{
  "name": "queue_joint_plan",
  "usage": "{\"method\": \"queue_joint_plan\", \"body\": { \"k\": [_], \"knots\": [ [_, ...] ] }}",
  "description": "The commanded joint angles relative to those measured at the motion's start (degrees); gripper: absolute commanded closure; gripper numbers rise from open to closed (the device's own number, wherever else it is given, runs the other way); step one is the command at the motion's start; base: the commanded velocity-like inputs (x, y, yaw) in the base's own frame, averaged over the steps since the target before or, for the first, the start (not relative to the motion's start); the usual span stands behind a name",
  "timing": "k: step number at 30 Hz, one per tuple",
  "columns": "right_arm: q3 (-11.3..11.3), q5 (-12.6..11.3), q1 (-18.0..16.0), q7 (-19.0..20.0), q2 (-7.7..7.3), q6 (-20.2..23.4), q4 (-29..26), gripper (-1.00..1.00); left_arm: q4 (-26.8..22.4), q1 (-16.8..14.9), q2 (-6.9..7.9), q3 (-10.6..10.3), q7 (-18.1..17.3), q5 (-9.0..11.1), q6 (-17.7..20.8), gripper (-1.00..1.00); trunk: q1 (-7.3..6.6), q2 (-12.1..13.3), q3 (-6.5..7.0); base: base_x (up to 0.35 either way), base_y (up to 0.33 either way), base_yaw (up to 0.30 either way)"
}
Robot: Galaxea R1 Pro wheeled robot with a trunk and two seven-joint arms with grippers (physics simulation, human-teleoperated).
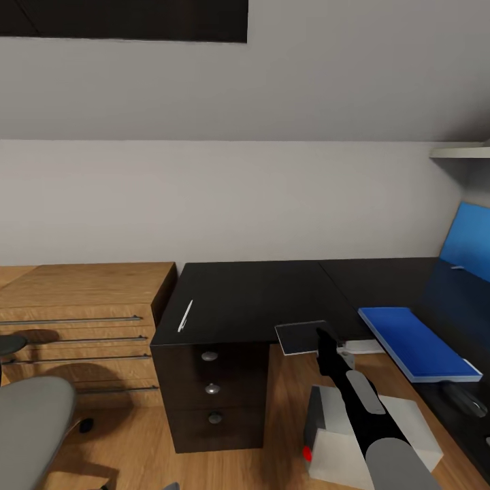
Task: In the bedroom, organize the workspace by keeping the computer under the desk, ensuring the monitor is on the desk, placing the keyboard on the desk next to the monitor, placing the mouse on the desk next to the keyboard, moving the folder from the swivel chair onto the desk next to the mouse, stacking the notebook on top of the folder with the pen on top of the notebook, and positioning the swivel chair next to the desk.
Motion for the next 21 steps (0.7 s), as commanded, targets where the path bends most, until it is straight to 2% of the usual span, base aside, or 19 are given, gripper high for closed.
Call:
{"method": "queue_joint_plan", "body": {
  "k": [1,4,5,21],
  "knots": [
    [-0.27,-0.43,-0.03,-0.34,0.08,0.35,-0.13,-1.00,-0.02,-0.06,0.05,-0.49,0.33,0.56,-0.34,-1.00,-0.01,-0.03,-0.06,0.002,0.000,0.000],
    [-0.27,-0.42,-0.03,-0.34,0.08,0.35,-0.13,-1.00,0.01,-0.03,0.05,-0.49,0.33,0.57,-0.33,-1.00,-0.01,-0.03,-0.06,0.000,0.000,0.000],
    [-0.27,-0.40,-0.03,-0.37,0.07,0.36,-0.13,1.00,0.02,-0.06,0.05,-0.49,0.33,0.57,-0.31,-1.00,-0.01,-0.03,-0.06,0.000,0.000,0.000],
    [-0.27,-0.46,-0.03,-0.22,0.08,0.38,-0.16,1.00,0.03,-0.03,0.05,-0.52,0.34,0.49,-0.29,-1.00,-0.01,-0.03,-0.06,0.000,0.000,0.000]
  ]
}}
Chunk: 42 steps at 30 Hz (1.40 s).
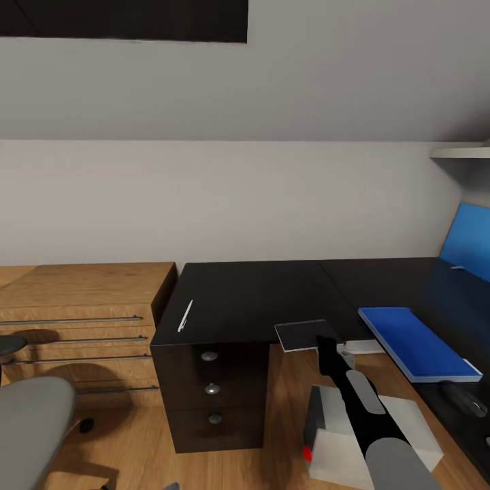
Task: In the bedroom, organize the workspace by keeping the computer under the desk, ensuring the monitor is on the desk, placing the keyboard on the desk next to the monitor, placing the mouse on the desk next to the keyboard, moving the folder from the swivel chair onto the desk next to the mouse, stacking the notebook on top of the folder with the pen on top of the notebook, and positioning the swivel chair next to the desk.
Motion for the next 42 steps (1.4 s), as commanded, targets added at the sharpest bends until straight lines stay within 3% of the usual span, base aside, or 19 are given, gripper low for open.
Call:
{"method": "queue_joint_plan", "body": {
  "k": [1,5,17,35,38,40,42],
  "knots": [
    [-0.27,-0.42,-0.02,-0.37,0.09,0.36,-0.10,1.00,0.00,-0.07,0.05,-0.49,0.33,0.56,-0.33,-1.00,0.00,-0.03,-0.06,0.000,0.000,0.000],
    [-0.27,-0.40,-0.02,-0.30,0.12,0.31,-0.19,1.00,0.00,-0.09,0.05,-0.47,0.33,0.59,-0.32,-1.00,0.00,-0.03,-0.06,0.000,0.000,0.000],
    [-0.34,-0.34,-0.02,0.02,0.13,0.00,-1.11,1.00,0.07,-0.08,0.05,-0.46,0.38,0.64,-0.25,-1.00,-2.64,4.78,2.09,0.000,0.000,0.000],
    [-0.52,-0.41,0.16,-0.13,0.58,-0.36,-8.37,1.00,0.17,-0.07,0.05,-0.52,0.33,0.64,0.01,-1.00,-6.37,11.60,5.14,0.000,0.000,0.000],
    [-0.56,-0.36,0.43,-0.33,1.44,-2.48,-10.36,1.00,0.18,-0.07,0.05,-0.51,0.33,0.64,0.02,-1.00,-6.37,11.60,5.14,0.000,0.000,0.000],
    [-0.60,-0.28,0.55,-0.55,2.17,-10.24,-11.58,1.00,0.18,-0.10,0.05,-0.48,0.36,0.64,0.03,-1.00,-6.37,11.60,5.14,0.000,0.000,0.000],
    [-0.61,-0.32,0.58,-0.59,2.32,-14.71,-11.80,1.00,0.18,-0.07,0.05,-0.47,0.35,0.64,0.03,-1.00,-6.37,11.60,5.14,0.000,0.000,0.000]
  ]
}}
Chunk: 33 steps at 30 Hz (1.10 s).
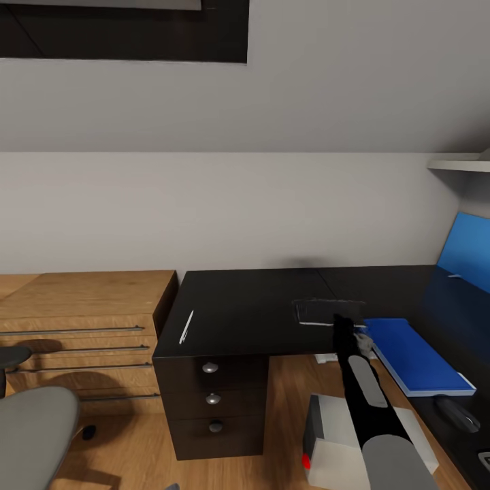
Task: In the bedroom, organize the workspace by keeping the computer under the desk, ensuring the monitor is on the desk, placing the keyboard on the desk next to the monitor, placing the mouse on the desk next to the keyboard, moving the folder from the swivel chair onto the desk next to the mouse, stacking the notebook on top of the folder with the pen on top of the notebook, and positioning the swivel chair next to the desk.
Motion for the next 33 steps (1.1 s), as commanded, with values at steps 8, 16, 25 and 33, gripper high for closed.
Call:
{"method": "queue_joint_plan", "body": {
  "k": [8,16,25,33],
  "knots": [
    [-0.21,-0.94,-0.01,-0.14,0.16,-7.87,-1.52,1.00,0.01,-0.07,0.05,-0.48,0.40,0.64,-0.42,-1.00,0.00,-0.03,-0.06,0.000,0.000,-0.019],
    [-0.43,-1.02,-0.01,-0.14,0.06,-8.07,-1.62,1.00,0.06,-0.06,0.12,-0.40,0.43,0.65,-0.42,-1.00,0.00,-0.03,-0.06,0.000,0.000,-0.226],
    [-0.53,-1.01,-0.01,-0.09,-0.03,-8.07,-1.56,1.00,0.53,-0.06,0.13,-0.21,0.40,0.73,-0.58,-1.00,0.00,-0.03,-0.21,0.000,0.000,-0.175],
    [-0.53,-1.01,-0.01,-0.16,0.02,-8.07,-1.54,1.00,0.54,-0.09,0.13,-0.14,0.56,0.74,-0.68,-1.00,0.00,-0.03,-0.43,0.000,0.000,-0.143]
  ]
}}
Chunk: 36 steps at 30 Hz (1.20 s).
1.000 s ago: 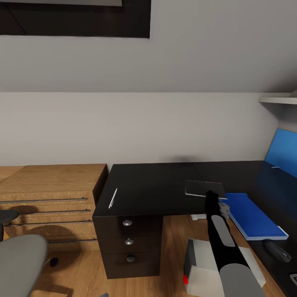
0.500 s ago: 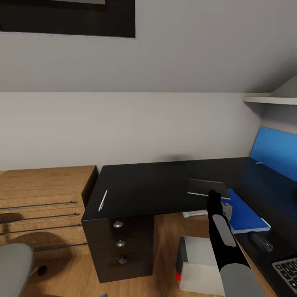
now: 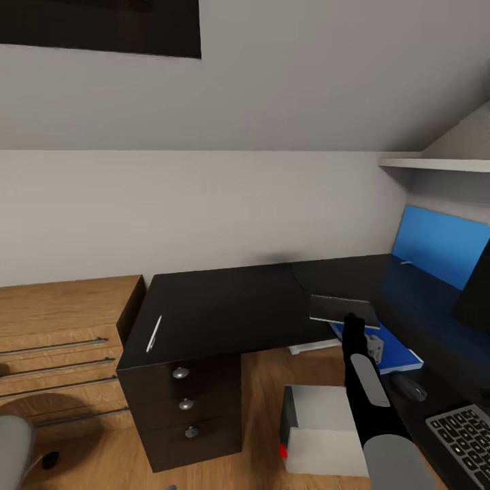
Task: In the bedroom, organize the workspace by keeping the computer under the desk, ensuring the monitor is on the desk, placing the keyboard on the desk next to the monitor, placing the mouse on the desk next to the keyboard, moving the folder from the swivel chair onto the desk next to the mouse, stacking the notebook on top of the folder with the pen on top of the notebook, and positioning the swivel chair next to the desk.
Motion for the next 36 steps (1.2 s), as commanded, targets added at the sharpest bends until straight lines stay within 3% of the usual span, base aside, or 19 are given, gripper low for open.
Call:
{"method": "queue_joint_plan", "body": {
  "k": [1,19,30,36],
  "knots": [
    [-0.03,-0.42,-0.04,-0.19,0.02,-0.14,-0.07,1.00,-0.01,-0.05,0.05,-0.49,0.35,0.56,-0.33,-1.00,0.00,-0.03,-0.09,0.000,0.000,-0.143],
    [-0.02,-0.44,-0.04,-0.12,-0.02,-0.09,0.13,1.00,-0.01,-0.03,0.05,-0.40,0.49,0.56,-0.33,-1.00,0.00,-0.03,-0.82,0.000,0.000,-0.194],
    [0.14,-0.40,-0.04,0.15,-0.27,0.26,0.08,1.00,-0.01,-0.01,0.05,-0.44,0.53,0.52,-0.33,-1.00,0.00,-0.03,-0.91,0.000,0.000,-0.041],
    [0.86,0.26,-0.05,0.66,0.30,0.03,2.07,1.00,1.45,0.01,-1.90,-0.17,-0.01,-0.21,-1.61,-1.00,0.00,-0.03,-0.91,0.000,0.000,0.000]
  ]
}}
